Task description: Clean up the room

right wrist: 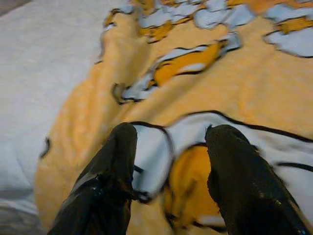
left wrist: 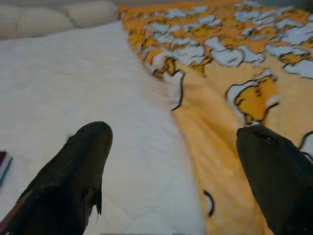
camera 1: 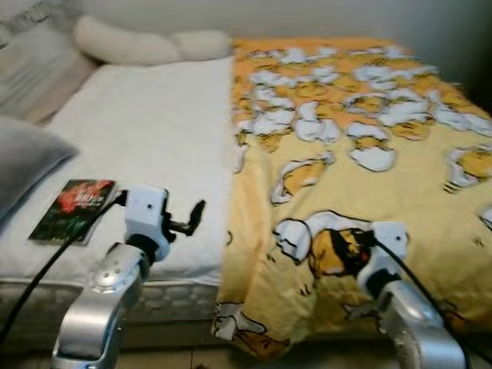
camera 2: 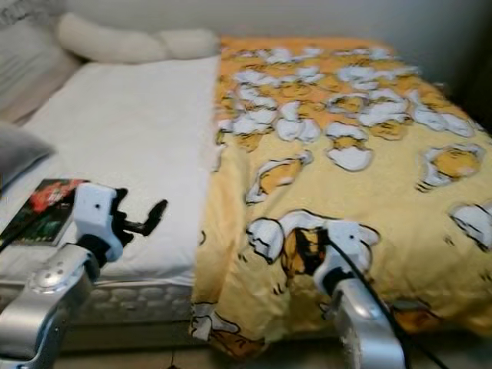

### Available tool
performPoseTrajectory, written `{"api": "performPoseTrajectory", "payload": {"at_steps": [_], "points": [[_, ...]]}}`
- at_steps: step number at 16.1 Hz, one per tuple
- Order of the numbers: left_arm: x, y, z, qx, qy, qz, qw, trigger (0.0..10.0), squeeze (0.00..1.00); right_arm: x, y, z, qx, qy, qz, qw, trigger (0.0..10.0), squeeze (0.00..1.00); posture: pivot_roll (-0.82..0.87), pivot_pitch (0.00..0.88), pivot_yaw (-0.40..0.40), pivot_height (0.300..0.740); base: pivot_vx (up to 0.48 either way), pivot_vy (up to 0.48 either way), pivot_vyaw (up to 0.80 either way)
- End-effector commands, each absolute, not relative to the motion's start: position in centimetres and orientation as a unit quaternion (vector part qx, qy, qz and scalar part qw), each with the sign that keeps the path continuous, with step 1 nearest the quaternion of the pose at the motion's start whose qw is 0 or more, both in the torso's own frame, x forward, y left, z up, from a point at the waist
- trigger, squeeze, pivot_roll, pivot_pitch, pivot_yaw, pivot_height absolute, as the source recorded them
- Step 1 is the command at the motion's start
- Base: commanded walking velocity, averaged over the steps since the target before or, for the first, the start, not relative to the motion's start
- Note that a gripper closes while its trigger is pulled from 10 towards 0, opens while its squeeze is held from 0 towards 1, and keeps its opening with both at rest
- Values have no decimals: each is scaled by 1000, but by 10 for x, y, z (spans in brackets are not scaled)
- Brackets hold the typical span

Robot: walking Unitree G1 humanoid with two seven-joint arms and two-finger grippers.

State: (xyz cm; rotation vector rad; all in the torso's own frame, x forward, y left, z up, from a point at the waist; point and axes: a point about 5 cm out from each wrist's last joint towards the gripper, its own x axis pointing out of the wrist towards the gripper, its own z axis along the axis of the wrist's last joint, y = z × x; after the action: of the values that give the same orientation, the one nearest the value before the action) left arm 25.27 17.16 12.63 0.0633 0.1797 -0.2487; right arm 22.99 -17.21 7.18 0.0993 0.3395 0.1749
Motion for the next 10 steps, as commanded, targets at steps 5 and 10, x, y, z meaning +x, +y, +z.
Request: {"api": "performPoseTrajectory", "payload": {"at_steps": [5,10], "points": [[255,171,128,38,88,-123,988,10000,0,232,-172,74,50,165,86,981,10000,0,17,0,23,740,240,0,0],[268,182,120,65,104,-142,982,10000,0,244,-181,77,31,160,95,982,10000,0,14,0,43,740,249,0,0]]}}
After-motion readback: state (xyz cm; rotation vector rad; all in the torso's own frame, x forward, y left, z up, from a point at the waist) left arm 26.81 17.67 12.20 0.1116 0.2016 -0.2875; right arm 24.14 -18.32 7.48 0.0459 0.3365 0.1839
